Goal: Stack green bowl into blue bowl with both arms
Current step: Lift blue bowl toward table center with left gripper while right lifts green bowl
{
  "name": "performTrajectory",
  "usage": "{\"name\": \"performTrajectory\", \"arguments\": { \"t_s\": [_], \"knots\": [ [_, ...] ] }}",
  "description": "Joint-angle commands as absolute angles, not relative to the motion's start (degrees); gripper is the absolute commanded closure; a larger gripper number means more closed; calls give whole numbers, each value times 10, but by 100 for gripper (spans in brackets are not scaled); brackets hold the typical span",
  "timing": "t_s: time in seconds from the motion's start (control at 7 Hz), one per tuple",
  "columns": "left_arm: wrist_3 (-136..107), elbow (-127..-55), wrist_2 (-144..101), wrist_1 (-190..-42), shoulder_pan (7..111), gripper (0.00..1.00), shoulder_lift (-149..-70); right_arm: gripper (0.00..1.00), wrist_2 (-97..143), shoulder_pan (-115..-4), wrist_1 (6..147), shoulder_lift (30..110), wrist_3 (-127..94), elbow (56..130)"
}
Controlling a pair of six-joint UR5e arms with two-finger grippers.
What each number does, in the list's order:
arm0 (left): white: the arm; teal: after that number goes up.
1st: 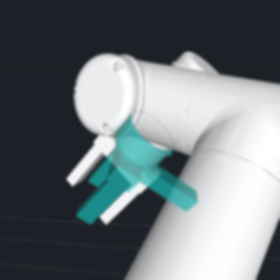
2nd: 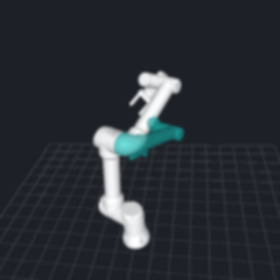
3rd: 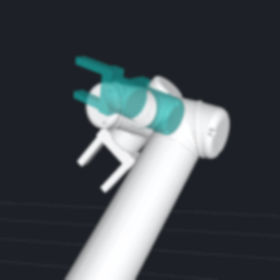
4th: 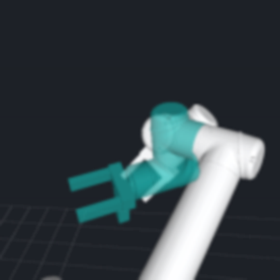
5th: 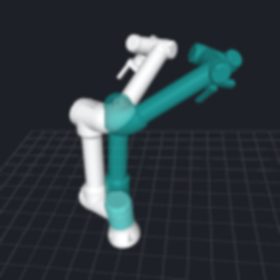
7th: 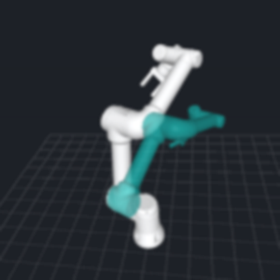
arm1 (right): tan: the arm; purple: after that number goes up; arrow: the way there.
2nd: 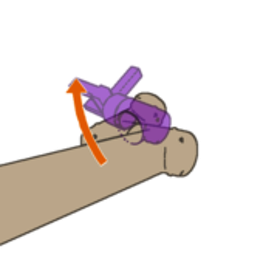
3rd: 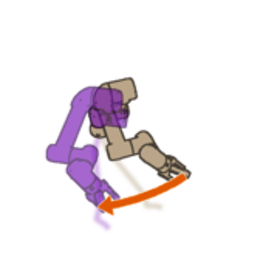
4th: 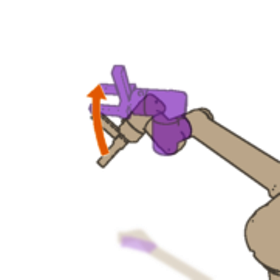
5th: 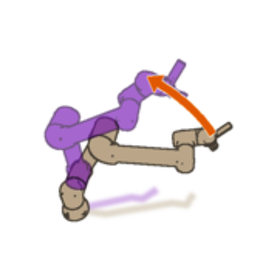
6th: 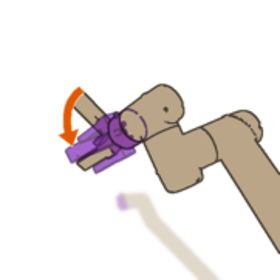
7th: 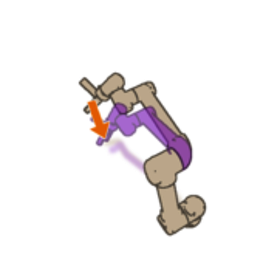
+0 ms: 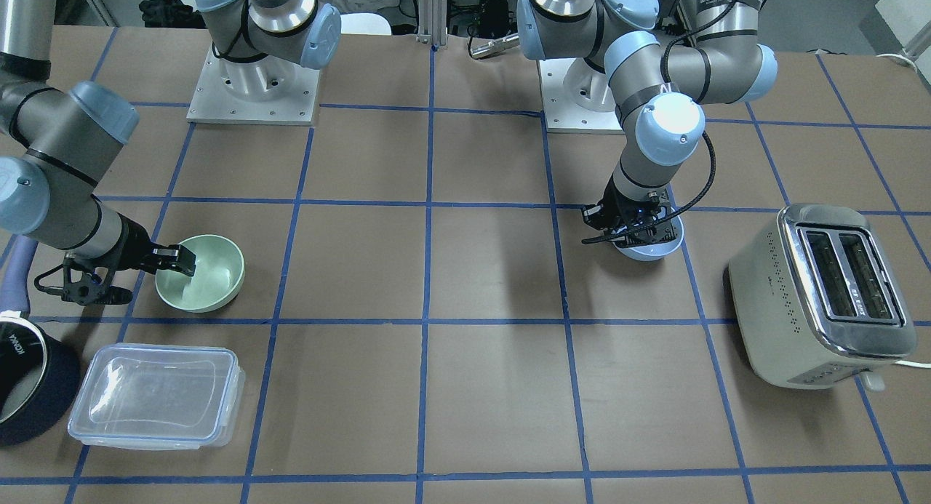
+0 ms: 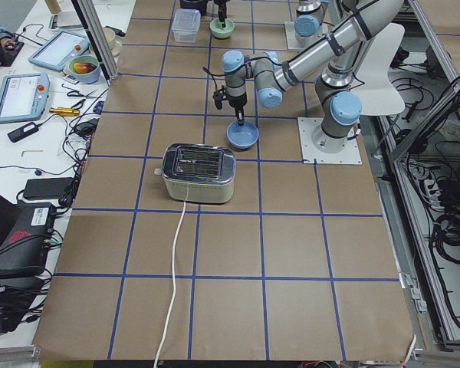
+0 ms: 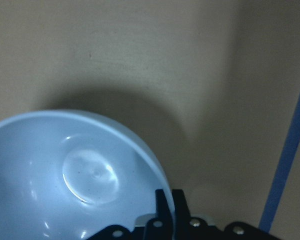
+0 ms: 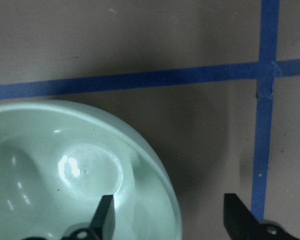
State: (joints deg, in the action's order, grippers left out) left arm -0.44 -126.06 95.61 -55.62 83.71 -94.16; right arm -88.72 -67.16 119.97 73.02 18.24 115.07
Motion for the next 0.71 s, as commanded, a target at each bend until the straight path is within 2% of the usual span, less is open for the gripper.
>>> {"name": "performTrajectory", "arguments": {
  "t_s": [0.0, 0.29, 0.57],
  "knots": [
    [-68, -1143, 922, -589, 942, 100, -970, 100, -888, -671, 1186, 731, 185, 1152],
    [-161, -1003, 852, -601, 1003, 100, -1062, 100, -888, -674, 1163, 738, 185, 1130],
    [-244, -869, 852, -606, 1074, 100, -1175, 100, -870, -675, 1034, 734, 185, 1033]
  ]
}}
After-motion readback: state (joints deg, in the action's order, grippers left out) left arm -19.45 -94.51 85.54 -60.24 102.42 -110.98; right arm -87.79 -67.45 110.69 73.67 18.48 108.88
